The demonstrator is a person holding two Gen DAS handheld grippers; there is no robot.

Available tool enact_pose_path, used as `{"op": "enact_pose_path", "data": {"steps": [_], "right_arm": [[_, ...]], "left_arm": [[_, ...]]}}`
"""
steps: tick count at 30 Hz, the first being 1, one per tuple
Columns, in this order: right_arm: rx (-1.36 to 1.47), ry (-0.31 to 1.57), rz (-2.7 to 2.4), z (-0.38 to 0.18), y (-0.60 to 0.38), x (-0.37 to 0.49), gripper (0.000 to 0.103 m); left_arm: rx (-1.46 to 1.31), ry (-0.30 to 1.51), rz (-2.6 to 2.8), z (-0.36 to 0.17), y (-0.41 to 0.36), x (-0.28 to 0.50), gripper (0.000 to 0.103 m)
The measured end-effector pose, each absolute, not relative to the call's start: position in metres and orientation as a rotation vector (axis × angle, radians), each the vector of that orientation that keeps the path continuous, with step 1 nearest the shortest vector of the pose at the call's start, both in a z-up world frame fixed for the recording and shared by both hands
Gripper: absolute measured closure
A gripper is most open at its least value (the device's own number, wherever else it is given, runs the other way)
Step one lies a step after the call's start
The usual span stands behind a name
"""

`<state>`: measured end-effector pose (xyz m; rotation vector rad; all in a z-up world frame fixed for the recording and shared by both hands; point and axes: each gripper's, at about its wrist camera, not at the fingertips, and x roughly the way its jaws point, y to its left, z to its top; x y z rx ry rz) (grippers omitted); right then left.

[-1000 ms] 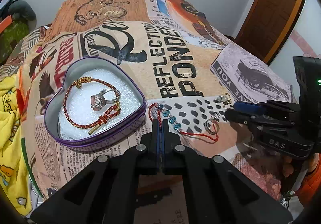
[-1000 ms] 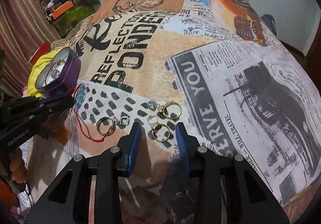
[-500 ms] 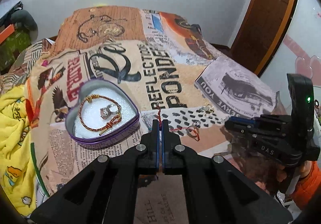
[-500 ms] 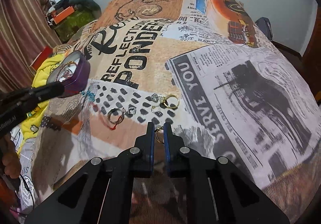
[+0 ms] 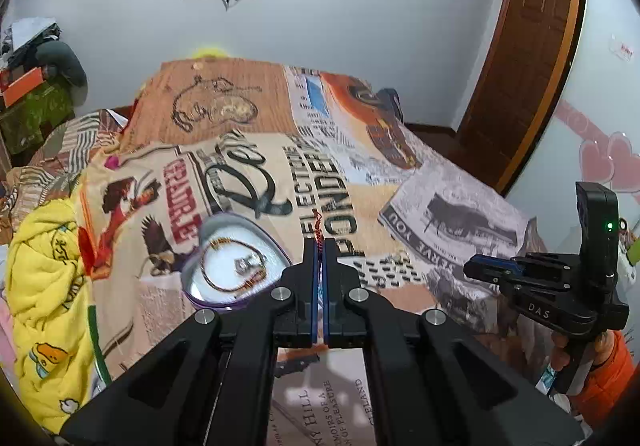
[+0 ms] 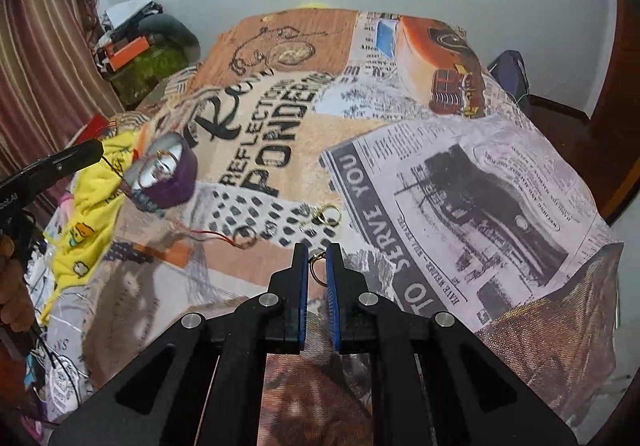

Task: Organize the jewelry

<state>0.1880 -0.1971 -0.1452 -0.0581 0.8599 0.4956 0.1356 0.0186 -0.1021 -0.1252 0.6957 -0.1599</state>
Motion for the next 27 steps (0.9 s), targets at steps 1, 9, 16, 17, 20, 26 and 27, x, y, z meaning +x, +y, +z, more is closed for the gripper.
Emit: {"op": "enact_pose_path", "data": {"steps": [1,9,16,17,20,26,27], "right_arm": [[-0.058,0.851,0.498,-0.142,-0.195,0.187,0.095],[-0.054,0.794,0.541,-0.121,-0.178,0.185,0.095],[-0.059,0.770,0.577,-0.112,-0.161,0.182,0.095],[-0.060,0.764,0.585,-0.111,-0.157,0.182,0.095],[-0.056,0.762,0.600,-0.108,-0.151,0.183,0.095],[-0.048,0.763,0.629,-0.107,-0.136,0.185,0.095],[-0.047,0.763,0.634,-0.106,-0.133,0.185,0.095]], "left_arm": [[-0.126,0.685,-0.156,-0.098,0.021,0.135,0.103],[-0.077,0.584,-0.117,-0.060,0.037,0.133,0.103],[-0.023,0.508,-0.085,-0.034,0.045,0.135,0.103],[-0.019,0.506,-0.083,-0.032,0.046,0.138,0.103],[-0.005,0.505,-0.074,-0.031,0.048,0.145,0.103],[0.002,0.520,-0.078,-0.038,0.048,0.157,0.103],[-0.002,0.525,-0.078,-0.041,0.049,0.159,0.103]]}}
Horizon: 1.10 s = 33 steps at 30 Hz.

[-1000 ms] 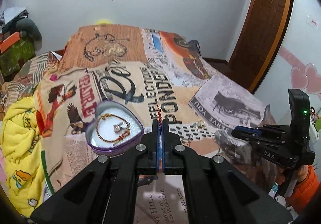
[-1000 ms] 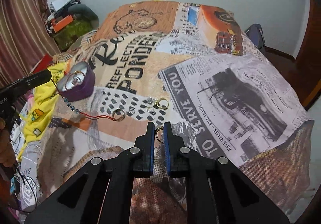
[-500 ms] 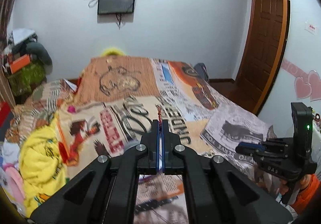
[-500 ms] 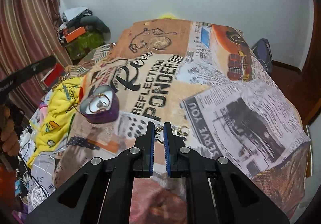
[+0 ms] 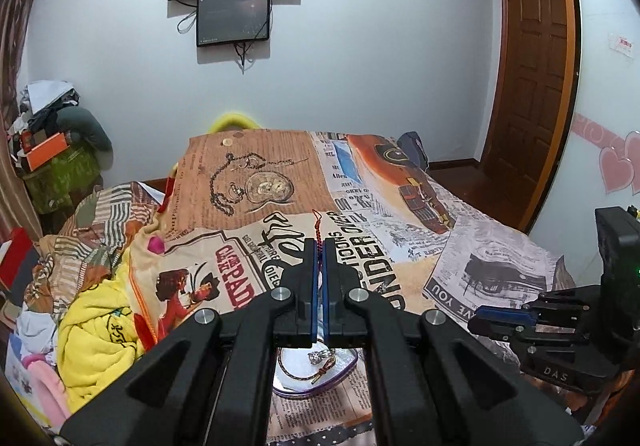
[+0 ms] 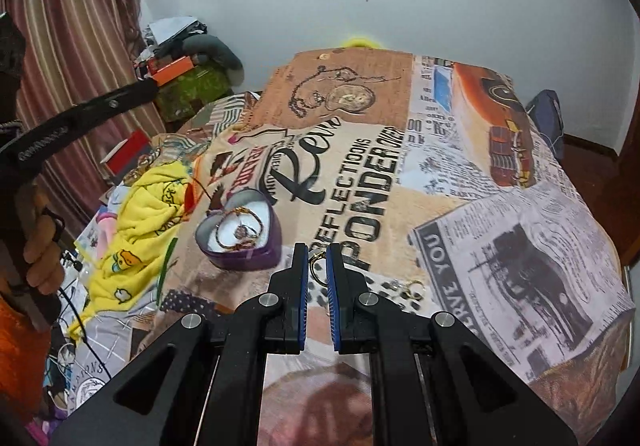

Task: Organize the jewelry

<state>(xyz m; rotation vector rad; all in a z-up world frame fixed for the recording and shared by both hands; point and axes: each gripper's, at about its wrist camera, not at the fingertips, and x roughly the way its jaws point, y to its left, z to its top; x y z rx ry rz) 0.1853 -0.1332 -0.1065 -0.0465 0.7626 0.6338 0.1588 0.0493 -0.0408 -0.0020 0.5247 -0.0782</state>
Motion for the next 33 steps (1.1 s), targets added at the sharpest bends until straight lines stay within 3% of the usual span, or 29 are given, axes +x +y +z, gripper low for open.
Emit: {"op": "enact_pose_path", "data": {"steps": [17,33], "right_arm": [[-0.044,0.771,0.705,-0.109,-0.086,0.202,0.095],[-0.061,0.832,0.717,-0.126,-0.060,0.223,0.095]], "left_arm": [[-0.043,0.500,-0.089,-0.040,0.076,0.167,0.103],[-0.189,0.754,-0.204,-0.134,0.095,0.188,0.103]]}}
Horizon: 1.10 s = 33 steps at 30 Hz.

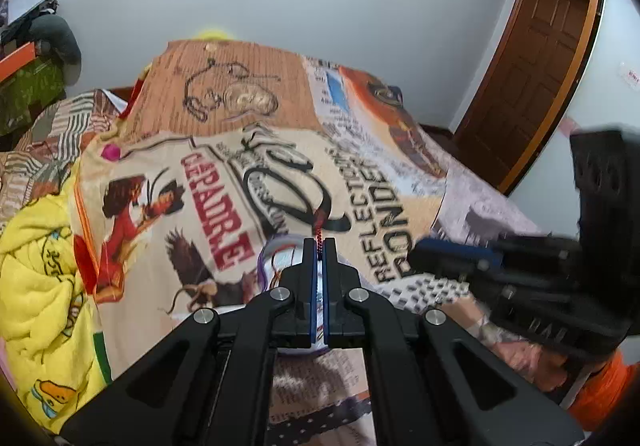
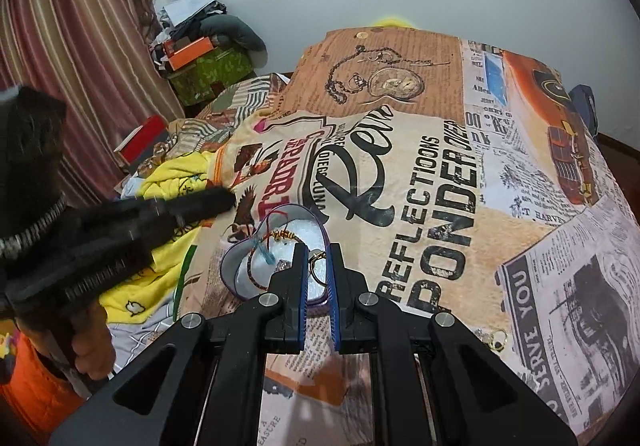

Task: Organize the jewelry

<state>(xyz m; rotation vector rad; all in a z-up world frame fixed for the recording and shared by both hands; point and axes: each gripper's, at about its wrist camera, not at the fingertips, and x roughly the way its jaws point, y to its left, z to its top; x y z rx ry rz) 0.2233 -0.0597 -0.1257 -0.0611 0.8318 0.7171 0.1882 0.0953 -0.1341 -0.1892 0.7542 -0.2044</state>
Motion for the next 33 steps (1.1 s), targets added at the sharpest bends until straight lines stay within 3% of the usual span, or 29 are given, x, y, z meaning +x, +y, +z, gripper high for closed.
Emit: {"op": "enact_pose_path", "data": {"steps": [10,12,16,26,31,33], "right_arm": [[-0.099,0.850,0.746,-0.134,-0.035,0.231,0.095],[-0.108,0.859,0.754,-0.137,-0.029,0.233,0.095],[-0.125,0.875,0.770,-0.143,-0.017,0.236,0.095],[-0.119,0.935,0.779,-0.158,-0.004,0.247,0.095],[-0.066,0.988,0.802,-0.155,-0.011,0.249,0.077],[-0.063,0.964,0.777,-0.147,-0.020,0.245,0.076]], "left_arm": [[-0.141,0.789,-0.149,-0.150,0.106,0.181,0.097],[-0.120,0.774,-0.119,-0.149,0.110,0.176,0.091],[-0.103,0.754,-0.063,-0.149,0.118,0.168,0.066],[-0.107,0.769,0.010,-0.159,0.129,0.162,0.060],[-0.101,0.776,0.027,-0.161,0.128,0.158,0.060],[-0.103,0.772,0.023,-0.159,0.127,0.155,0.060]]}}
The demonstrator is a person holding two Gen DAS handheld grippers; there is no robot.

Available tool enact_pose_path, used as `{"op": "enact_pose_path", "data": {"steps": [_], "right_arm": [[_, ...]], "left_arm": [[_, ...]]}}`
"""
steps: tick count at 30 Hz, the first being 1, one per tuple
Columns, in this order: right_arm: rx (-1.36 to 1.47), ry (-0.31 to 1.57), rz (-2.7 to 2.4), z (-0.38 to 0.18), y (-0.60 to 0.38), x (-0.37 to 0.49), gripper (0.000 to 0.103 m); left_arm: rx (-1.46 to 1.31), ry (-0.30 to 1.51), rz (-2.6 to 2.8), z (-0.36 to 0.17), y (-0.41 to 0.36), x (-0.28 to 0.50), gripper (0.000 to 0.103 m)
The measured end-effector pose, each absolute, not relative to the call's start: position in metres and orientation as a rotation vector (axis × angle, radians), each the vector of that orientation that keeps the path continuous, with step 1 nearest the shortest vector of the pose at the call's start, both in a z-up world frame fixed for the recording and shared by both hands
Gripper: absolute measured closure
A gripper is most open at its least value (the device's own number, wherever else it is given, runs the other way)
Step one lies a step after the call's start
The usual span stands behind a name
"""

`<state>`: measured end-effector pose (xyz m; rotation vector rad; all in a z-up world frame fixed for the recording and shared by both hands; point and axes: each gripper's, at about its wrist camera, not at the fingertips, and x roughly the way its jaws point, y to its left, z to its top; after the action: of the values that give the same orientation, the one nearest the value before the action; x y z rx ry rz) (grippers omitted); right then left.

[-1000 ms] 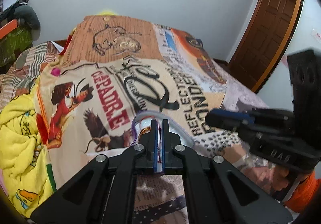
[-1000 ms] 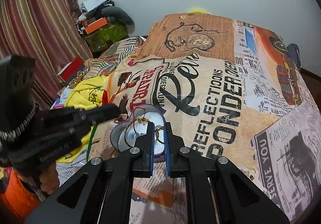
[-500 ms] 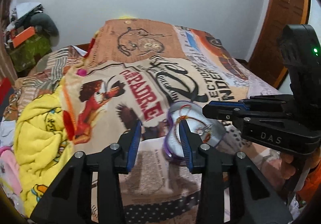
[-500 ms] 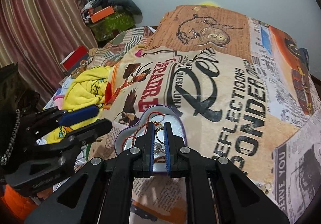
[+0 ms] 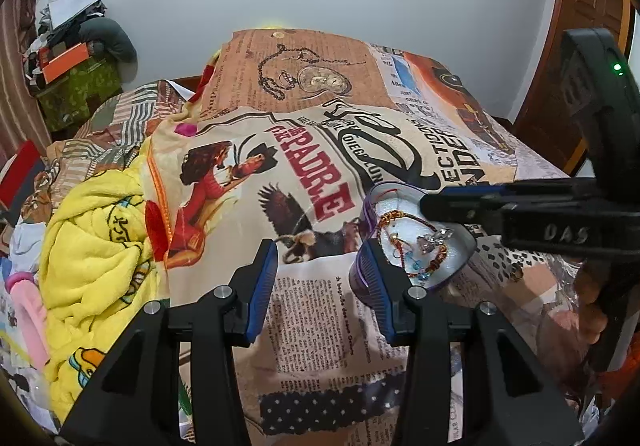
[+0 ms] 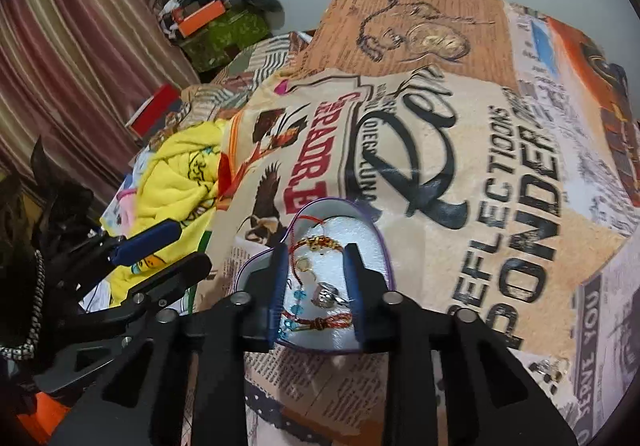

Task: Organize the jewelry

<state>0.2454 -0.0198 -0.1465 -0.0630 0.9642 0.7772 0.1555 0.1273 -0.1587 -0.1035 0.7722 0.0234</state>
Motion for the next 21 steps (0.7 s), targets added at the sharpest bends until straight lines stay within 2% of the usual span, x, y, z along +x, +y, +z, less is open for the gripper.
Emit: {"op": "enact_pose_path", "data": {"steps": [10,21], "right_arm": [[-0.118,0.878,0.654,-0.115,-0.061,0.225,0.076],[-0.128,0.838,0.571,-0.101,-0.115,0.200,0.076]], "left_arm": [[-0.103,0.733,-0.012,-0.136,0.109,0.142,0.059],[-0.045,0.702,-0.046,-0.111,0.068,0.126,0.048]]}}
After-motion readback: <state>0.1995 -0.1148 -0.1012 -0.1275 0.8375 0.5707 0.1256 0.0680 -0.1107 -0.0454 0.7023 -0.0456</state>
